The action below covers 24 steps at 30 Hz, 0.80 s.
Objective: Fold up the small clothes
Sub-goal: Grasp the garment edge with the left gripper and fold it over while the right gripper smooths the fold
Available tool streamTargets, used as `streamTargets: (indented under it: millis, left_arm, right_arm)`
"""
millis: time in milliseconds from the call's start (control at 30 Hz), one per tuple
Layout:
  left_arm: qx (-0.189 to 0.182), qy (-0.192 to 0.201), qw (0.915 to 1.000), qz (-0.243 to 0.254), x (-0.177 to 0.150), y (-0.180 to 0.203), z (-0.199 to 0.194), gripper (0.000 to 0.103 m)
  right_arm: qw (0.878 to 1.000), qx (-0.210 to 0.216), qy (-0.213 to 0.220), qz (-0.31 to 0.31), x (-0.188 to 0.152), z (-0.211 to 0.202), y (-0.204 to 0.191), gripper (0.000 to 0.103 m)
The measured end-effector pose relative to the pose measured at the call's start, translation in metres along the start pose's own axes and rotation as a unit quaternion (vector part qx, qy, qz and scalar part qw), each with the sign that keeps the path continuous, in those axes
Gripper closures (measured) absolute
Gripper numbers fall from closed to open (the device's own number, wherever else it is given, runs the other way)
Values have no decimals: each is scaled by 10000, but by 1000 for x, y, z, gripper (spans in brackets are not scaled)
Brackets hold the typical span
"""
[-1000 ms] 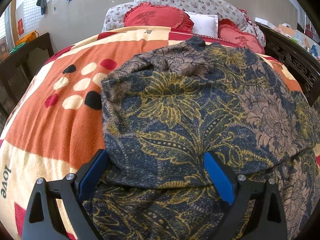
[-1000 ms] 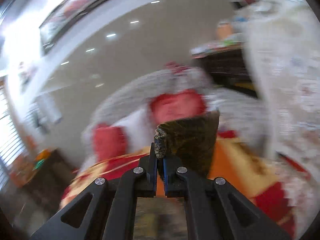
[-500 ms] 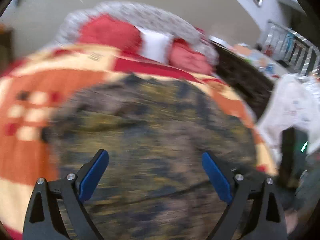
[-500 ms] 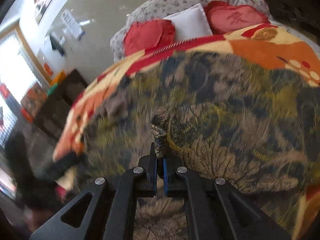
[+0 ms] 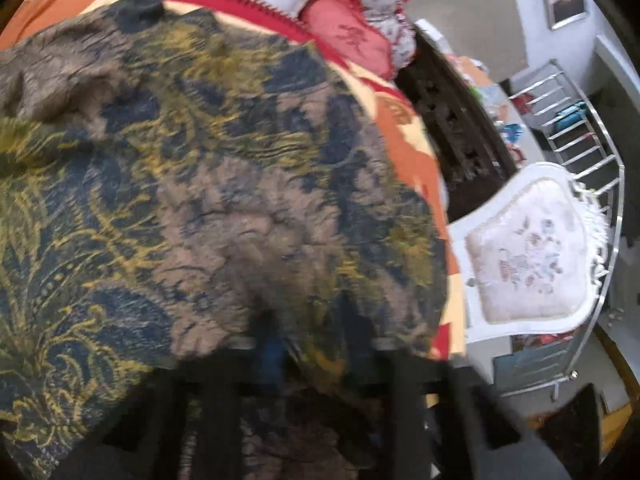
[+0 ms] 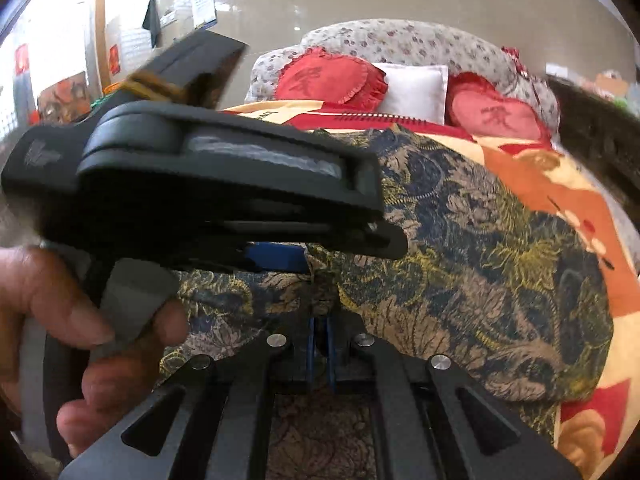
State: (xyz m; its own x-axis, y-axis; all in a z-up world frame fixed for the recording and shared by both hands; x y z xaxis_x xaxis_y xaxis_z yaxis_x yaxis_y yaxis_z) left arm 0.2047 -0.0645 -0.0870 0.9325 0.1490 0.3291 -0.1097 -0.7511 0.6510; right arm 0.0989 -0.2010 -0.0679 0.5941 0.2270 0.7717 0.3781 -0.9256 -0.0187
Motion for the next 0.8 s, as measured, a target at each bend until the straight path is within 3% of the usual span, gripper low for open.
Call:
streamTargets:
  millis: [33,167,267,333,500,633,800]
  left_arm:
    - [141,47,9999,-37,-1,-2,0,99]
    - [313,188,9993,20,-5,-4,-2,100]
    - [448,330,9982,221,-8,3,-9,100]
    - [444,513,9961,558,-12,18,-27,100]
    - [465,1186,9868,1004,-3,37,-94,100]
    - [1041,1581,9762,1059,9,13,-149,100]
    - [1722,1582,9706,578,11,-49,-182,100]
  right_arm:
    - [10000,-32,-13,-10,0,0,0,83]
    - [9998,-195,-108,9,-3,1,1,78]
    - [9994,-314,-86,113,-9,-12,5,63]
    - [9985,-485,-118,221,-17,-21,12,52]
    - [9875,-1220,-403,910,-37,-28,47,51]
    - [9744,-1583,-564,1496,-52,-25,71,51]
    - [9633,-1637,-691,2010,-62,-23,92,51]
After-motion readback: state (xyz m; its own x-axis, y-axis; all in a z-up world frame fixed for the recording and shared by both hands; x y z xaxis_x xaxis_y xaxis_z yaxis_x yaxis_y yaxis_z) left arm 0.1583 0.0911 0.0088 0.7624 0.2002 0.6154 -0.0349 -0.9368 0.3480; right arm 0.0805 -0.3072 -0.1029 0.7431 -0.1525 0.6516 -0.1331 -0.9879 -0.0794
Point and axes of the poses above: each gripper's, at about its wrist camera, not at the fingertips, and z roughly the way its jaws point, y to its right, x to its top, the point moved 2 cm from there along z, roughly the way its jaws point, and after that the axes turned 2 degrees about -x, right-handed, at the moved point
